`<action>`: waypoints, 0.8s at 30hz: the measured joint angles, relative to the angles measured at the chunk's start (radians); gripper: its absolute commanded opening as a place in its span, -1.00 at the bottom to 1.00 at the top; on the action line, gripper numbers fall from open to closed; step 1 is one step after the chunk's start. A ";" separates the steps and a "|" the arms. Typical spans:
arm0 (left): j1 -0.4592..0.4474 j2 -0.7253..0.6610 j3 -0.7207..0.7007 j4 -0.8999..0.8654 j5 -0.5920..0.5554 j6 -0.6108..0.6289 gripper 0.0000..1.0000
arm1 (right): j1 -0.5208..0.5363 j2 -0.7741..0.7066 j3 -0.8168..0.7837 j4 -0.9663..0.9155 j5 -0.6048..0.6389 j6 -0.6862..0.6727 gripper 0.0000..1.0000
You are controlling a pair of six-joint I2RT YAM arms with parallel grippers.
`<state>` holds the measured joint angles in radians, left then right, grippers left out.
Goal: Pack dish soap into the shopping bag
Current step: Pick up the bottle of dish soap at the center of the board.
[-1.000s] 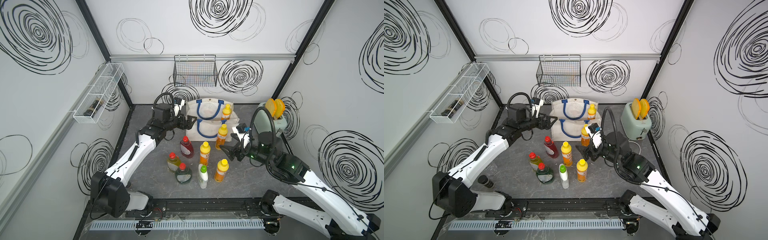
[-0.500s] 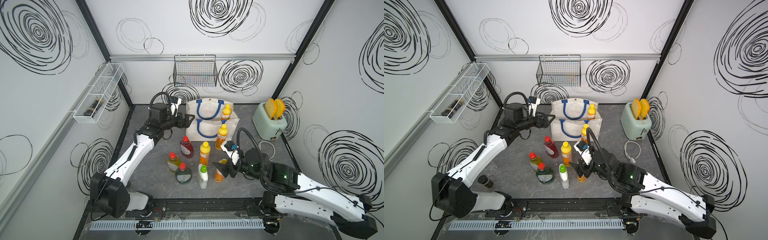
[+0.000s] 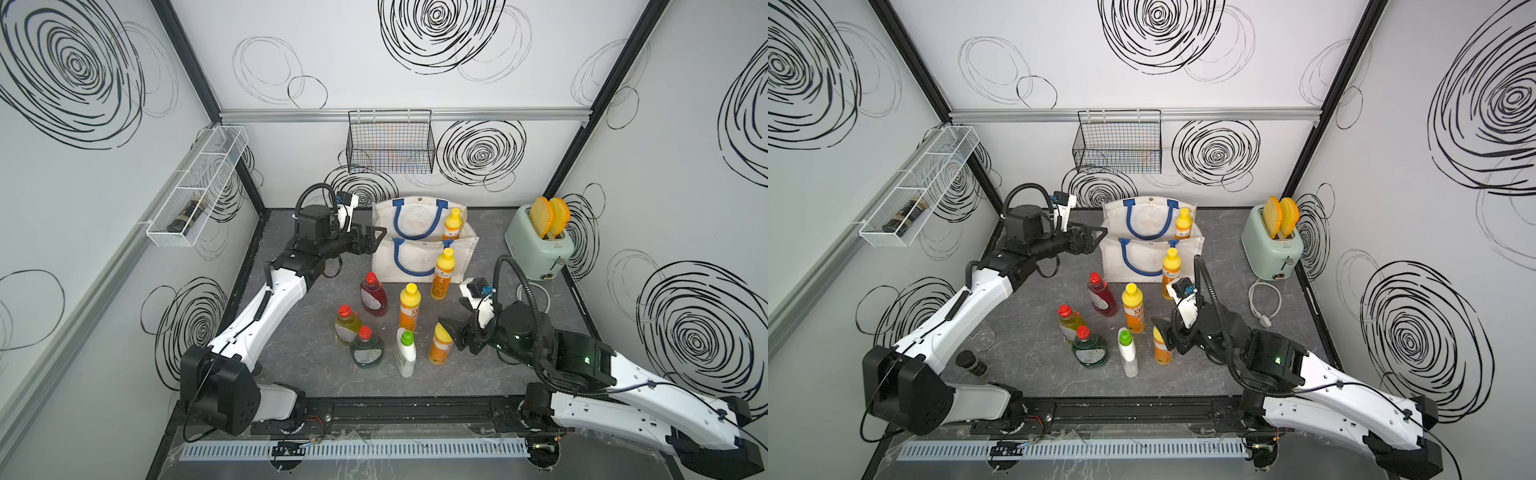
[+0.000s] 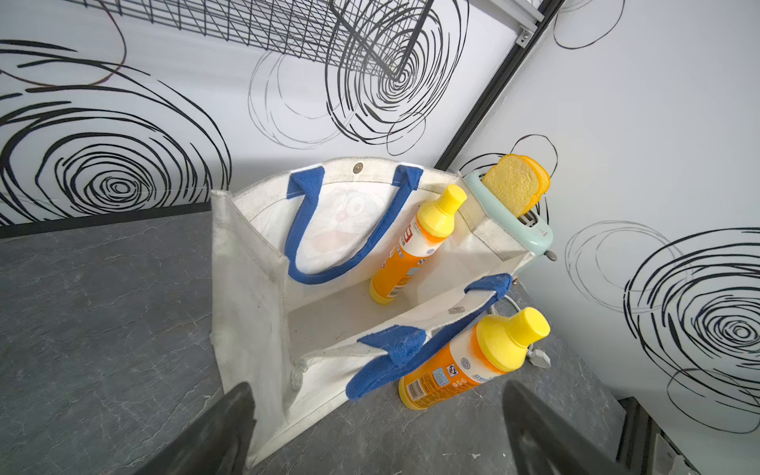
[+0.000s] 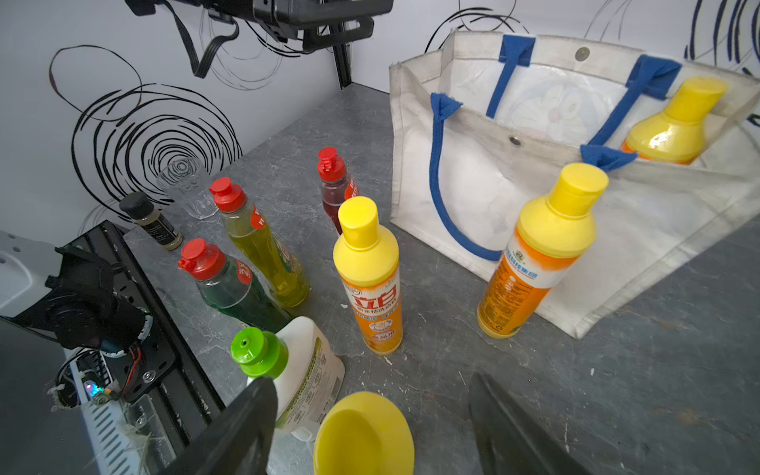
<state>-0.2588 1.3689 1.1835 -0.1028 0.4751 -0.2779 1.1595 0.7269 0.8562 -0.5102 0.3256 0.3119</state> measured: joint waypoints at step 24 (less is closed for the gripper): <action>0.000 0.000 -0.008 0.001 0.014 -0.001 0.92 | 0.123 0.064 -0.053 -0.038 0.095 0.079 0.40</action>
<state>-0.2588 1.3689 1.1759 -0.1017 0.4896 -0.2787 1.2827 0.7910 0.8032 -0.5480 0.4206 0.3912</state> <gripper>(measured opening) 0.962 0.714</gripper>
